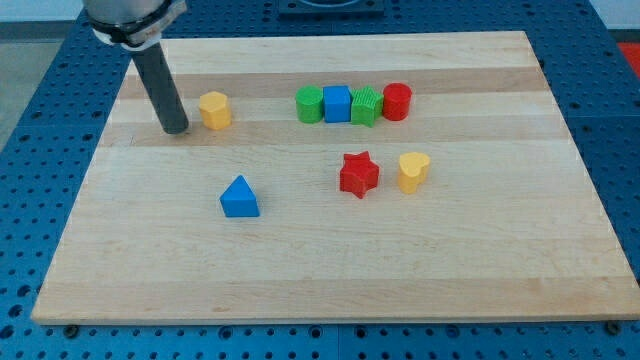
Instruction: Push yellow hexagon towards centre
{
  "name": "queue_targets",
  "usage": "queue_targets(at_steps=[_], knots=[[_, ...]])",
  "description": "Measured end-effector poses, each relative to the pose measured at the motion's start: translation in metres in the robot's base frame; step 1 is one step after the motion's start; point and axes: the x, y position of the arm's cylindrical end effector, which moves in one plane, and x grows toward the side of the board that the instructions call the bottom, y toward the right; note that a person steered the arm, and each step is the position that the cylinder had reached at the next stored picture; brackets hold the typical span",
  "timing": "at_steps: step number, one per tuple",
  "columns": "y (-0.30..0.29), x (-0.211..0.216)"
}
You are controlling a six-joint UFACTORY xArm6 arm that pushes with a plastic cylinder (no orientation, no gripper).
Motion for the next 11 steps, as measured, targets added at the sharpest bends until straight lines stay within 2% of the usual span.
queue_targets(at_steps=[5,9,11], knots=[[0.030,-0.022],[0.069,-0.022],[0.070,-0.024]])
